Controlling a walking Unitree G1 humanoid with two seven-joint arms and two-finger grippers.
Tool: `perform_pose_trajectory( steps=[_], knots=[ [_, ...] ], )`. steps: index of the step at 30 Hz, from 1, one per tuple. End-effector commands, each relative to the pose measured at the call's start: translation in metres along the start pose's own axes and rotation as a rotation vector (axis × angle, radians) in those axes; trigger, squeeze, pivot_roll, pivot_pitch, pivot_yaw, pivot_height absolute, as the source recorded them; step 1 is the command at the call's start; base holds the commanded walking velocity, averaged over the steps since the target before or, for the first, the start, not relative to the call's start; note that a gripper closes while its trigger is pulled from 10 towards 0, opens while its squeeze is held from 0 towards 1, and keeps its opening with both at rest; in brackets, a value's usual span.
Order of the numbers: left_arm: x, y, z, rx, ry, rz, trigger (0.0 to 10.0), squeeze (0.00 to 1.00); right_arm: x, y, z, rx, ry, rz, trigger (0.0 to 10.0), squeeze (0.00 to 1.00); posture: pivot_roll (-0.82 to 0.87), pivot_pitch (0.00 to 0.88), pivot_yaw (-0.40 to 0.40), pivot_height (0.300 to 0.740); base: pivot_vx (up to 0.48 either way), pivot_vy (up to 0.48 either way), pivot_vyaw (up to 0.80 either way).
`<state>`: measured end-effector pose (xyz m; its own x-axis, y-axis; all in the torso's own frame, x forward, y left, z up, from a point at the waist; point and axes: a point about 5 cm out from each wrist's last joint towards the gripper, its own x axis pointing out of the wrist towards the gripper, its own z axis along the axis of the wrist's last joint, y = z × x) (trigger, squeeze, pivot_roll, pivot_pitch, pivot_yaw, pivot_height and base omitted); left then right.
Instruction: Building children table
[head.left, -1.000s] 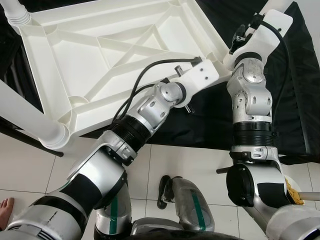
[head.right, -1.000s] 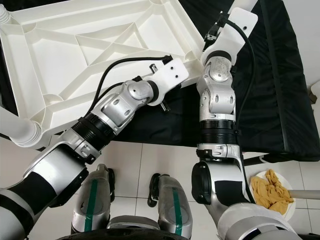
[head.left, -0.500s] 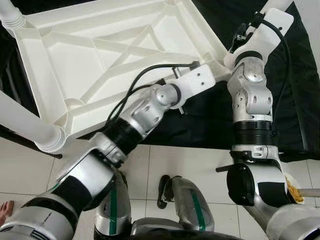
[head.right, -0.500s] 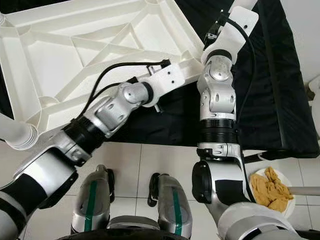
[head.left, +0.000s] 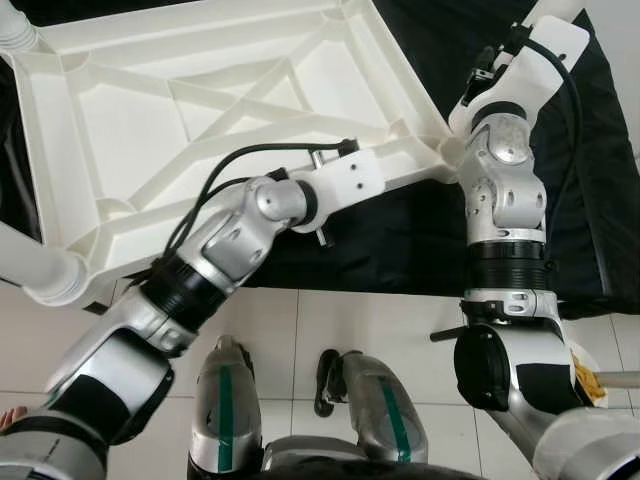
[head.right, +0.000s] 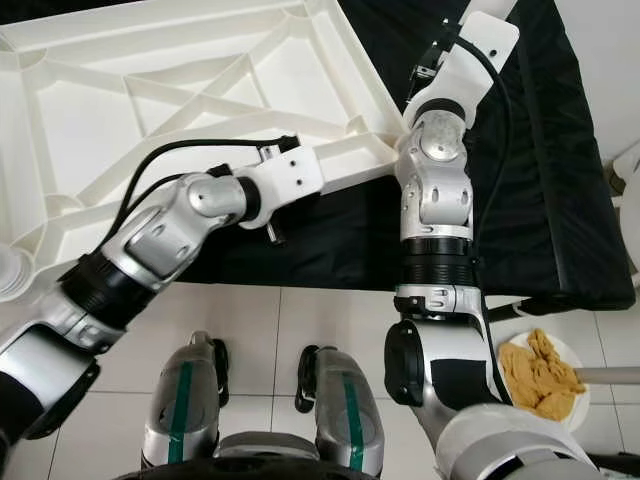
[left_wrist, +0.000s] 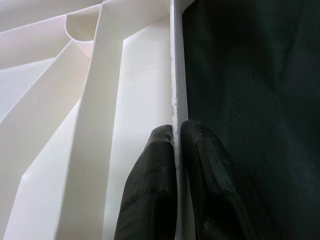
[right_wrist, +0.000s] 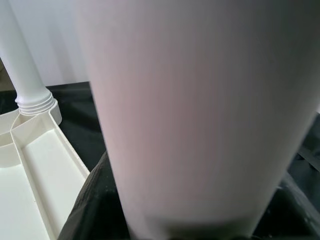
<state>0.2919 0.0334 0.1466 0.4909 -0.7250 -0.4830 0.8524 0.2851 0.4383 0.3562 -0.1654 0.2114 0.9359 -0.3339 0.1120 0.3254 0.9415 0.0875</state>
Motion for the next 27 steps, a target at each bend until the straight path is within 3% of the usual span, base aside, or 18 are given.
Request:
perform_pose_trajectory(
  steps=[1, 5, 12, 21, 22, 23, 27],
  knots=[
    [-0.004, -0.003, -0.014, -0.018, 0.059, -0.017, 10.0, 0.0, 0.002, 0.0, 0.005, 0.009, -0.021, 0.002, 10.0, 0.0, 0.15, 0.06, -0.091, 0.74, 0.0, 0.0, 0.0],
    [-0.024, 0.004, -0.024, 0.0, 0.086, -0.008, 10.0, 0.0, 0.002, 0.006, 0.003, 0.02, -0.009, 0.049, 10.0, 0.0, 0.15, 0.057, -0.099, 0.74, 0.0, 0.0, 0.0],
    [-0.043, 0.011, -0.038, 0.012, 0.127, 0.017, 10.0, 0.0, -0.001, 0.014, 0.0, 0.034, 0.011, 0.141, 10.0, 0.0, 0.15, 0.046, -0.105, 0.74, 0.0, 0.0, 0.0],
    [-0.042, 0.018, -0.034, 0.01, 0.115, 0.062, 10.0, 0.0, -0.001, 0.02, -0.002, 0.015, 0.016, 0.21, 10.0, 0.0, 0.15, 0.042, -0.112, 0.74, 0.0, 0.0, 0.0],
    [-0.042, 0.018, -0.032, 0.002, 0.106, 0.062, 10.0, 0.29, -0.001, 0.02, -0.001, -0.002, 0.002, 0.229, 10.0, 0.0, 0.15, 0.042, -0.112, 0.74, 0.0, 0.0, 0.0],
    [-0.042, 0.017, -0.03, -0.018, 0.091, 0.054, 10.0, 1.0, -0.001, 0.02, 0.0, -0.004, -0.003, 0.246, 10.0, 0.0, 0.15, 0.045, -0.112, 0.74, 0.0, 0.0, 0.0],
    [-0.045, 0.022, -0.019, -0.053, 0.028, 0.052, 10.0, 1.0, 0.0, 0.015, -0.002, 0.003, 0.002, 0.283, 10.0, 0.0, 0.14, 0.05, -0.111, 0.74, 0.0, 0.0, 0.0]
  ],
)
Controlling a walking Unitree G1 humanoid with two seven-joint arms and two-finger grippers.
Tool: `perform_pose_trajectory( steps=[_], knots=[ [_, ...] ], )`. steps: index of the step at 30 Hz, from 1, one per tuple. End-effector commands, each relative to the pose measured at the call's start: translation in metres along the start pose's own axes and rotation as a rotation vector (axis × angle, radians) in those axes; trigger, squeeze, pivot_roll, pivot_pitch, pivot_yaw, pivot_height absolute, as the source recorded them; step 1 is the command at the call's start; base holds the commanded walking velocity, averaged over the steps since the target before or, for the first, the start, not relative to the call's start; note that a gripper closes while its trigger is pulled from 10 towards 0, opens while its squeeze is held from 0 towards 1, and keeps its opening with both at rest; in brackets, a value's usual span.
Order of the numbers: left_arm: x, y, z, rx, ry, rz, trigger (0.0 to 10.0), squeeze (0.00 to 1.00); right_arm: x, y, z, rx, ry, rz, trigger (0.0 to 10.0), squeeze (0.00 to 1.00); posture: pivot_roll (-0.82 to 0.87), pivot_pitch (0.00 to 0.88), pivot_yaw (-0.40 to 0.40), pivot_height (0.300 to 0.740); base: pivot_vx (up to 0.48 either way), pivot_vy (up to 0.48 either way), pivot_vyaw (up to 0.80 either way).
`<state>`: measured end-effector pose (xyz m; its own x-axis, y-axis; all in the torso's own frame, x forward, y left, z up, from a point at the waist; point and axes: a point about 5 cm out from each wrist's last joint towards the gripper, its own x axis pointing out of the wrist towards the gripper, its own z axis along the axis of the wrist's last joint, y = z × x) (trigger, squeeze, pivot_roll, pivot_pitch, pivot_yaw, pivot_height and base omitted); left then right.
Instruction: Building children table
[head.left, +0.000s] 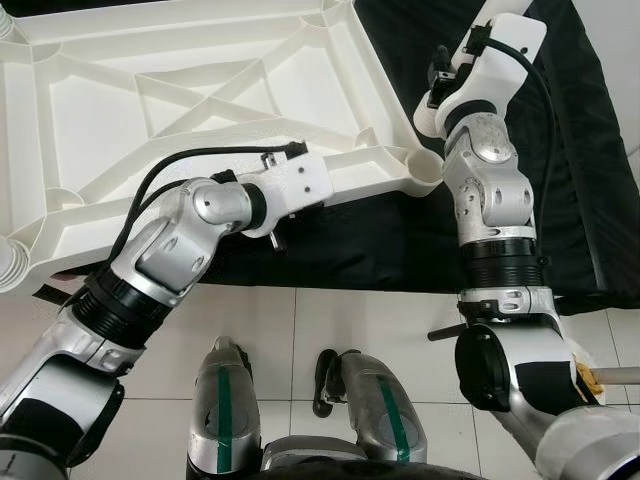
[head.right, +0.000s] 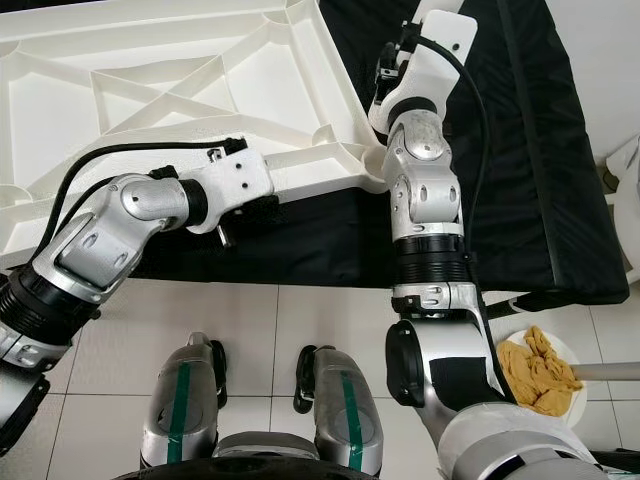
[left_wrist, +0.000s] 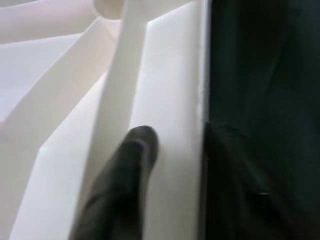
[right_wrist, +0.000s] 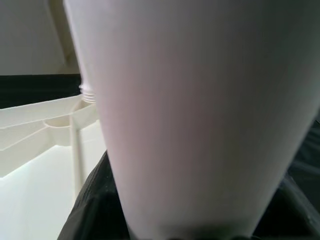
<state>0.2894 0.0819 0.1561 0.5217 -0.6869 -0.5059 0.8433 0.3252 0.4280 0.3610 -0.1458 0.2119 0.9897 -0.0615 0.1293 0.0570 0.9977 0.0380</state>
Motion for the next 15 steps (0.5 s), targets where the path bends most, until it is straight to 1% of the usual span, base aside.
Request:
perform_pose_trajectory(
  steps=[1, 4, 5, 6, 7, 8, 9, 10, 11, 12, 15],
  knots=[
    [-0.004, 0.006, 0.004, -0.022, -0.019, 0.023, 10.0, 1.0, 0.0, -0.005, -0.001, 0.019, -0.001, 0.004, 10.0, 0.0, 0.14, 0.05, -0.111, 0.74, 0.0, 0.0, 0.0],
    [-0.008, 0.012, 0.013, -0.021, -0.076, 0.036, 10.0, 1.0, 0.001, -0.009, -0.004, 0.015, 0.014, 0.008, 10.0, 0.0, 0.14, 0.05, -0.109, 0.74, 0.0, 0.0, 0.0],
    [-0.01, 0.016, 0.017, -0.053, -0.11, 0.044, 10.0, 0.26, 0.001, -0.012, -0.005, 0.016, 0.018, 0.004, 10.0, 0.0, 0.14, 0.052, -0.107, 0.74, 0.0, 0.0, 0.0],
    [-0.014, 0.022, 0.023, -0.086, -0.162, 0.068, 10.0, 0.0, 0.001, -0.015, -0.006, 0.019, 0.024, -0.004, 10.0, 0.0, 0.14, 0.052, -0.106, 0.74, 0.0, 0.0, 0.0],
    [-0.014, 0.022, 0.023, -0.086, -0.162, 0.068, 10.0, 0.0, 0.001, -0.015, -0.006, 0.019, 0.024, -0.004, 10.0, 0.0, 0.14, 0.052, -0.106, 0.74, 0.0, 0.0, 0.0],
    [-0.018, 0.028, 0.027, -0.144, -0.206, 0.079, 10.0, 0.0, 0.001, -0.018, -0.007, 0.019, 0.028, -0.012, 10.0, 0.0, 0.14, 0.052, -0.106, 0.74, 0.0, 0.0, 0.0],
    [-0.018, 0.028, 0.027, -0.144, -0.206, 0.079, 10.0, 0.0, 0.001, -0.018, -0.007, 0.019, 0.028, -0.012, 10.0, 0.0, 0.14, 0.052, -0.106, 0.74, 0.0, 0.0, 0.0],
    [-0.022, 0.034, 0.031, -0.173, -0.241, 0.102, 10.0, 0.0, 0.002, -0.021, -0.007, 0.012, 0.029, -0.019, 10.0, 0.0, 0.14, 0.054, -0.105, 0.74, 0.0, 0.0, 0.0],
    [-0.022, 0.034, 0.031, -0.173, -0.241, 0.102, 10.0, 0.0, 0.002, -0.021, -0.007, 0.012, 0.029, -0.019, 10.0, 0.0, 0.14, 0.054, -0.105, 0.74, 0.0, 0.0, 0.0],
    [-0.025, 0.045, 0.033, -0.221, -0.281, 0.165, 10.0, 0.0, 0.002, -0.024, -0.007, 0.011, 0.029, -0.028, 10.0, 0.0, 0.14, 0.056, -0.105, 0.74, 0.0, 0.0, 0.0],
    [-0.025, 0.045, 0.033, -0.221, -0.281, 0.165, 10.0, 0.0, 0.002, -0.024, -0.007, 0.011, 0.029, -0.028, 10.0, 0.0, 0.14, 0.056, -0.105, 0.74, 0.0, 0.0, 0.0]
  ],
)
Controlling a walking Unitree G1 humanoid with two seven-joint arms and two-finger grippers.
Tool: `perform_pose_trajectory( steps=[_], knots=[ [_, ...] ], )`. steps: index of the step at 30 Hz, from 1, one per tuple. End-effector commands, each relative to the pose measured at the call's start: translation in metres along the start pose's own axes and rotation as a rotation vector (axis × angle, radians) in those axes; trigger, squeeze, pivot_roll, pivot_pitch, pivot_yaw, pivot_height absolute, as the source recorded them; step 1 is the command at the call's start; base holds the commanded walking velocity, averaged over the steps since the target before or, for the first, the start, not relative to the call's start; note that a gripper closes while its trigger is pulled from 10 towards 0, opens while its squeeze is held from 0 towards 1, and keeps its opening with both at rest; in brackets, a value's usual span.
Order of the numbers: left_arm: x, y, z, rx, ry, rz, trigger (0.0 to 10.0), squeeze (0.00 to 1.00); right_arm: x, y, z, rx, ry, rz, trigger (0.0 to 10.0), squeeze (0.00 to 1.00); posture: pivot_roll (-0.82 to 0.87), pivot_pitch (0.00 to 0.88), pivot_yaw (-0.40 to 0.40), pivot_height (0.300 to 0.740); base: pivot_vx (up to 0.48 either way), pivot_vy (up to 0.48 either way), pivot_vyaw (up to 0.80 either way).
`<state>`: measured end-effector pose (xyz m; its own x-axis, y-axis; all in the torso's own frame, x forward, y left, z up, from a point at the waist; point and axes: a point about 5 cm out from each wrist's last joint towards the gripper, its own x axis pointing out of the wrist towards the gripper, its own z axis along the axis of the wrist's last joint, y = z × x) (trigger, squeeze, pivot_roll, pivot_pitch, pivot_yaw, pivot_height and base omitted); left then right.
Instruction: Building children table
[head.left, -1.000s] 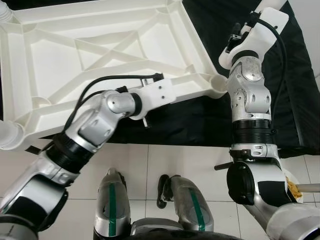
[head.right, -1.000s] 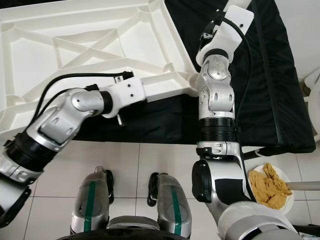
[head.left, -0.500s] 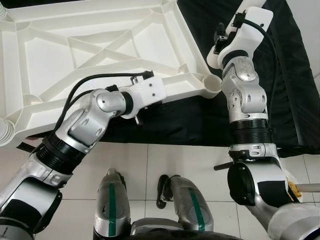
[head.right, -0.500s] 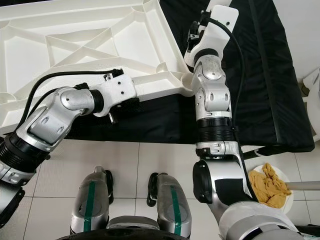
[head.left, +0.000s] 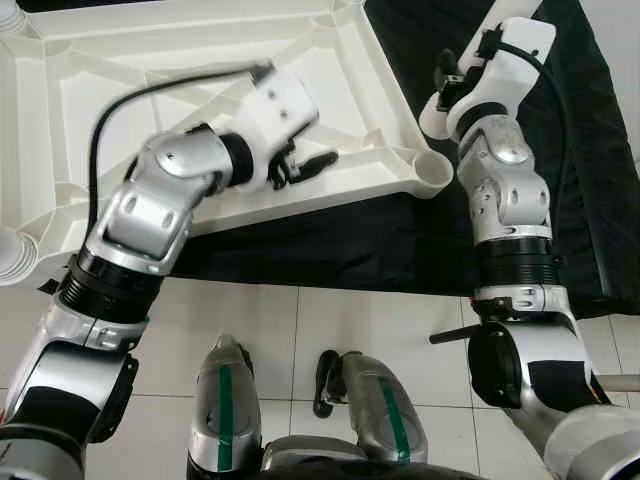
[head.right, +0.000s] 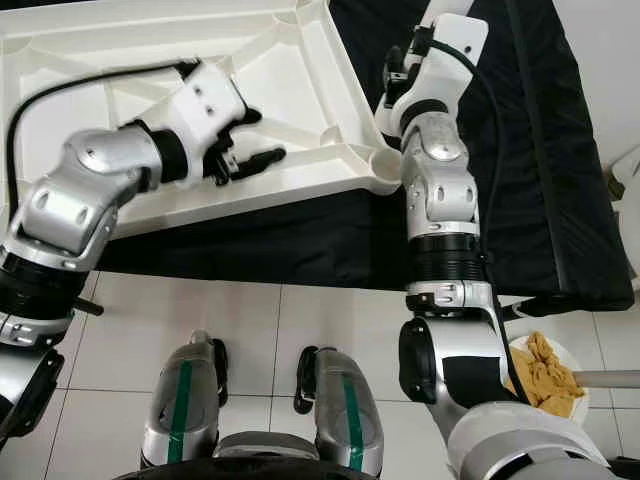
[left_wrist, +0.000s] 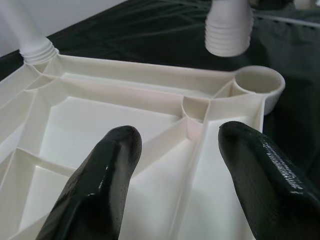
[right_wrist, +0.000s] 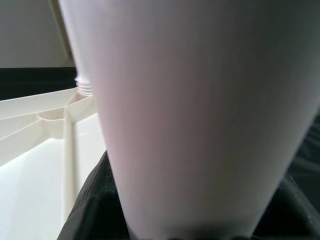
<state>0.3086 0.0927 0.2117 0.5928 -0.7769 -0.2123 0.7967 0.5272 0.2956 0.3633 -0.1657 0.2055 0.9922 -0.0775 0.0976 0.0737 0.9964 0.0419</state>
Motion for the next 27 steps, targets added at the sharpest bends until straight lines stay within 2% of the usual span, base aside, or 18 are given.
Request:
perform_pose_trajectory(
  steps=[1, 2, 4, 6, 7, 8, 11, 12, 13, 16, 18, 20, 23, 26, 27],
  knots=[
    [0.0, 0.025, 0.003, -0.082, -0.064, 0.232, 10.0, 0.0, 0.002, -0.008, 0.001, -0.005, -0.014, -0.024, 10.0, 0.0, 0.13, 0.06, -0.109, 0.74, 0.0, 0.0, 0.0],
    [0.0, 0.034, 0.004, -0.123, -0.109, 0.334, 10.0, 0.0, 0.003, -0.01, 0.002, -0.011, -0.022, -0.03, 10.0, 0.0, 0.13, 0.062, -0.114, 0.74, 0.0, 0.0, 0.0],
    [0.0, 0.034, 0.004, -0.123, -0.109, 0.334, 10.0, 0.0, 0.003, -0.01, 0.002, -0.011, -0.022, -0.03, 10.0, 0.0, 0.13, 0.062, -0.114, 0.74, 0.0, 0.0, 0.0],
    [0.0, 0.042, 0.003, -0.202, -0.178, 0.45, 10.0, 0.0, 0.004, -0.013, 0.002, -0.018, -0.032, -0.039, 10.0, 0.0, 0.14, 0.064, -0.12, 0.74, 0.0, 0.0, 0.0],
    [0.0, 0.042, 0.003, -0.202, -0.178, 0.45, 10.0, 0.0, 0.004, -0.013, 0.002, -0.018, -0.032, -0.039, 10.0, 0.0, 0.14, 0.064, -0.12, 0.74, 0.0, 0.0, 0.0],
    [-0.001, 0.044, 0.002, -0.237, -0.203, 0.482, 10.0, 0.0, 0.005, -0.015, 0.002, -0.021, -0.036, -0.042, 10.0, 0.0, 0.14, 0.064, -0.12, 0.74, 0.0, 0.0, 0.0],
    [-0.001, 0.046, 0.0, -0.273, -0.214, 0.517, 10.0, 0.0, 0.006, -0.015, 0.002, -0.019, -0.037, -0.039, 10.0, 0.0, 0.13, 0.064, -0.121, 0.74, 0.0, 0.0, 0.0],
    [-0.002, 0.05, -0.005, -0.3, -0.216, 0.591, 10.0, 0.0, 0.006, -0.016, 0.002, -0.023, -0.035, -0.031, 10.0, 0.0, 0.13, 0.064, -0.115, 0.74, 0.0, 0.0, 0.0],
    [-0.002, 0.05, -0.005, -0.3, -0.216, 0.591, 10.0, 0.0, 0.006, -0.016, 0.002, -0.023, -0.035, -0.031, 10.0, 0.0, 0.13, 0.064, -0.115, 0.74, 0.0, 0.0, 0.0],
    [-0.008, 0.054, -0.024, -0.389, -0.183, 0.794, 10.0, 0.0, 0.004, -0.014, 0.0, -0.021, -0.04, -0.002, 10.0, 0.0, 0.12, 0.059, -0.1, 0.74, 0.0, 0.0, 0.0],
    [-0.009, 0.052, -0.027, -0.405, -0.181, 0.818, 10.0, 0.0, 0.003, -0.014, 0.0, -0.019, -0.041, 0.0, 10.0, 0.0, 0.12, 0.059, -0.099, 0.74, 0.0, 0.0, 0.0],
    [-0.007, 0.045, -0.031, -0.36, -0.171, 0.867, 10.0, 0.0, 0.003, -0.014, -0.002, -0.012, -0.04, 0.001, 10.0, 0.0, 0.13, 0.054, -0.092, 0.74, 0.0, 0.0, 0.0],
    [-0.007, 0.045, -0.031, -0.36, -0.171, 0.867, 10.0, 0.0, 0.003, -0.014, -0.002, -0.012, -0.04, 0.001, 10.0, 0.0, 0.13, 0.054, -0.092, 0.74, 0.0, 0.0, 0.0],
    [-0.004, 0.034, -0.031, -0.317, -0.204, 0.96, 10.0, 0.0, 0.002, -0.014, -0.006, -0.002, -0.038, 0.007, 10.0, 0.0, 0.12, 0.047, -0.092, 0.74, 0.0, 0.0, 0.0],
    [-0.004, 0.034, -0.031, -0.317, -0.204, 0.96, 10.0, 0.0, 0.002, -0.014, -0.006, -0.002, -0.038, 0.007, 10.0, 0.0, 0.12, 0.047, -0.092, 0.74, 0.0, 0.0, 0.0]
  ],
)
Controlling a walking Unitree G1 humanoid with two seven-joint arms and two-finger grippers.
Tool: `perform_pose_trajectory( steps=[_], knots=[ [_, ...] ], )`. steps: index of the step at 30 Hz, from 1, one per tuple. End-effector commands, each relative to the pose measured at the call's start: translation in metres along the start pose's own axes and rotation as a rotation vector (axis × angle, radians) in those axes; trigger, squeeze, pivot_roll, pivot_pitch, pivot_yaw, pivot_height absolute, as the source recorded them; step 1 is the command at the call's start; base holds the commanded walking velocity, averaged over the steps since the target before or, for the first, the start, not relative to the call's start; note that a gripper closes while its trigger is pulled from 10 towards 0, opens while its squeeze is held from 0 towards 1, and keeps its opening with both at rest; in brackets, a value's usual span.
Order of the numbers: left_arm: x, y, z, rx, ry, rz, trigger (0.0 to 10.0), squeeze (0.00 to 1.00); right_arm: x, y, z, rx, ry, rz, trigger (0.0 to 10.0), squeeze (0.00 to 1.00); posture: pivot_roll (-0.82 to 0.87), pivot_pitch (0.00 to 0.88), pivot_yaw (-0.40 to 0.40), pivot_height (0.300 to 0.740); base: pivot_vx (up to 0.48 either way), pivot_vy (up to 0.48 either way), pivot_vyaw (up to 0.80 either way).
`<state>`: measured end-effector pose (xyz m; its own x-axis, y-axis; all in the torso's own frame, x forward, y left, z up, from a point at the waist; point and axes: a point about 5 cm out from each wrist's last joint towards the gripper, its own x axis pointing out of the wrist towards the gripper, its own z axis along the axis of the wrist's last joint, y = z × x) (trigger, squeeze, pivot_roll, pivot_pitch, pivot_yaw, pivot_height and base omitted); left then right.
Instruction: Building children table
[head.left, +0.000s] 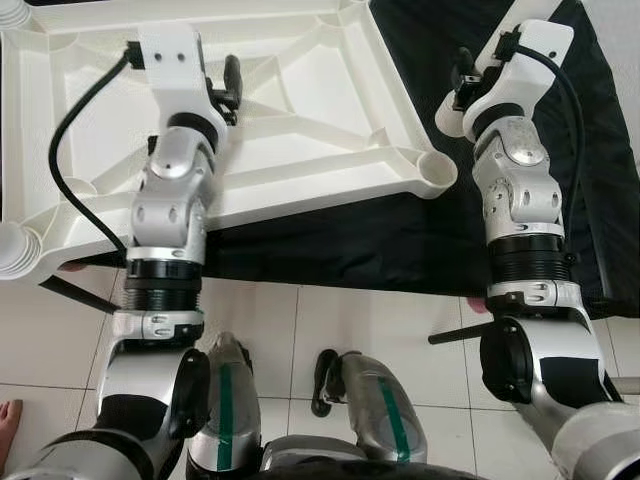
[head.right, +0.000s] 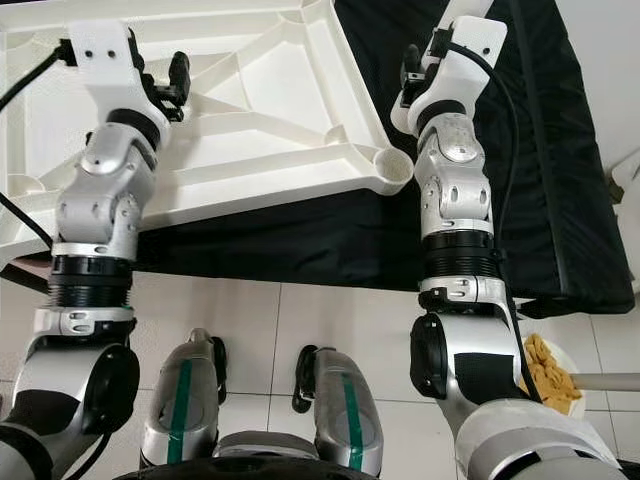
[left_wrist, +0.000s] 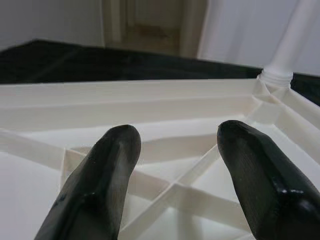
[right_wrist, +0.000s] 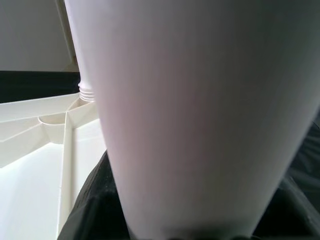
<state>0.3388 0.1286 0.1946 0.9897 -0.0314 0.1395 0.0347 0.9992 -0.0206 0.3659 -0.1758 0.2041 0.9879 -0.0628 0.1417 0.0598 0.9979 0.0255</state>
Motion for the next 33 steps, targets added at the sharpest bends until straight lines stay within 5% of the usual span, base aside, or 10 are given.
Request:
perform_pose_trajectory(
  steps=[1, 13, 33],
  knots=[
    [-0.004, -0.007, -0.001, 0.021, -0.029, 0.03, 10.0, 0.0, -0.002, -0.003, -0.006, 0.015, 0.007, -0.006, 10.0, 0.0, 0.12, 0.047, -0.092, 0.74, 0.0, 0.0, 0.0],
    [-0.02, -0.007, -0.022, -0.03, -0.029, 0.035, 10.0, 0.0, -0.008, -0.001, -0.011, 0.006, 0.013, 0.022, 10.0, 0.0, 0.09, 0.062, -0.112, 0.74, 0.0, 0.0, 0.0],
    [-0.022, -0.009, -0.012, -0.043, -0.116, 0.041, 10.0, 0.0, -0.01, 0.004, -0.013, -0.015, -0.007, 0.085, 10.0, 0.0, 0.11, 0.08, -0.069, 0.74, 0.0, 0.0, 0.0]
  ],
)
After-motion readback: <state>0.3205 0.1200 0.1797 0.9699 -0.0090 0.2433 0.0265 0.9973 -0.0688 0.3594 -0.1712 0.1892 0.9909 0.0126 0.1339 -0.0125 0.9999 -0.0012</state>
